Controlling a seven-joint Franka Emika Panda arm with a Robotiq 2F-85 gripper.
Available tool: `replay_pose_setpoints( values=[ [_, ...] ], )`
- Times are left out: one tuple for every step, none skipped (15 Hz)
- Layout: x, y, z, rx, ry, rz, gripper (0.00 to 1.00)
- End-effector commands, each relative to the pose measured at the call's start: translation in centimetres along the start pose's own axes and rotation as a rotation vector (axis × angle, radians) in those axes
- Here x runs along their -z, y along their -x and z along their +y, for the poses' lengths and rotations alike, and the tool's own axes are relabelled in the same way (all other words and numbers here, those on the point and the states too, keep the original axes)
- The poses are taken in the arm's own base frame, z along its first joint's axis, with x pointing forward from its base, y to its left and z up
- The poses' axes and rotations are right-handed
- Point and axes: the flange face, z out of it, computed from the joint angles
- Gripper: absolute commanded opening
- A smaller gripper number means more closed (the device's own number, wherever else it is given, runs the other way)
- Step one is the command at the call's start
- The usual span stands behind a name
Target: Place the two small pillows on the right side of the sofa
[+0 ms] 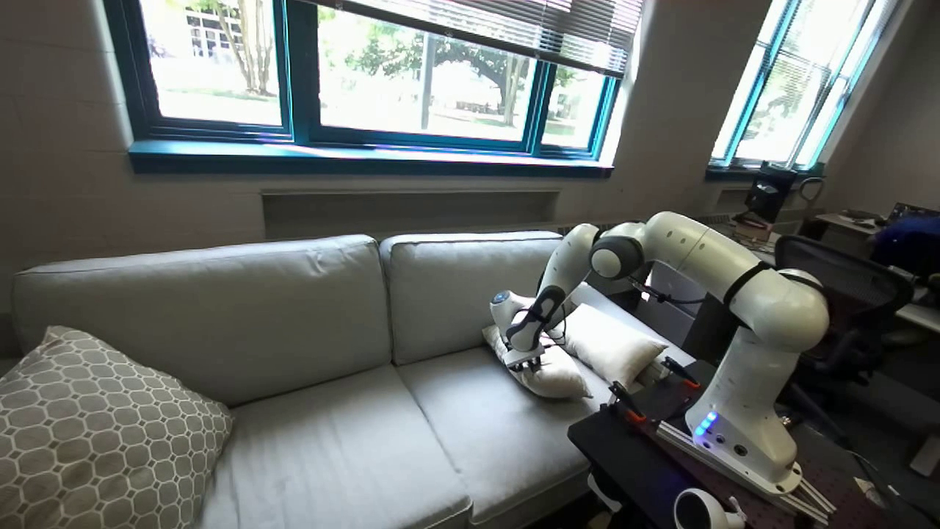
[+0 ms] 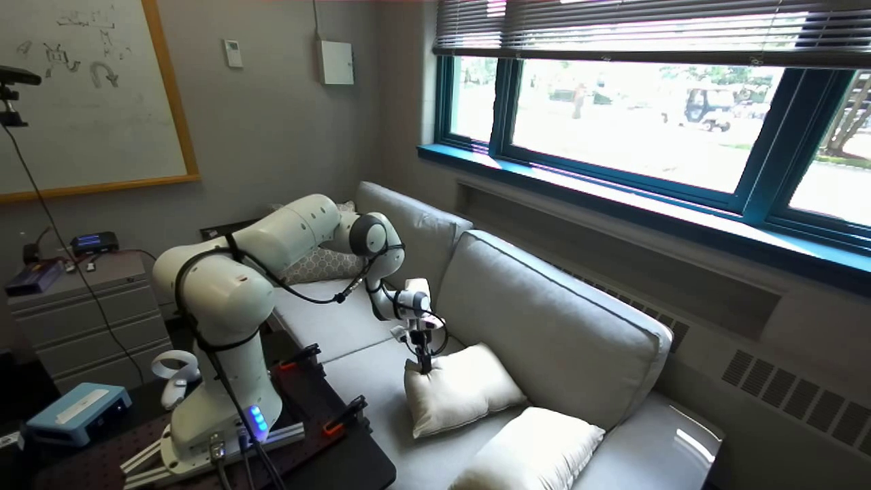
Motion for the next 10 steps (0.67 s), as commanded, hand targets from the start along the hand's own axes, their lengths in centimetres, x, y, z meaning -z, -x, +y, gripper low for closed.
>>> replay_pose_setpoints(
  values=[
    [3.6,0.2,3.7,-0.080,-0.173,0.052,0.03],
    [3.9,0.2,4.9,-0.104,-0.217,0.075,0.03],
    [4.1,0.3,6.4,-0.133,-0.259,0.096,0.03],
    [4.2,0.4,7.9,-0.162,-0.302,0.115,0.03],
    [4.1,0.5,9.6,-0.195,-0.340,0.137,0.03],
    [3.6,0.6,11.3,-0.232,-0.376,0.156,0.03],
    [3.1,0.6,13.3,-0.274,-0.403,0.180,0.03],
    [2.5,0.7,15.4,-0.320,-0.429,0.203,0.03],
    [1.8,1.0,17.7,-0.371,-0.445,0.229,0.03],
    [0.8,1.6,20.2,-0.409,-0.459,0.249,0.03]
  ],
)
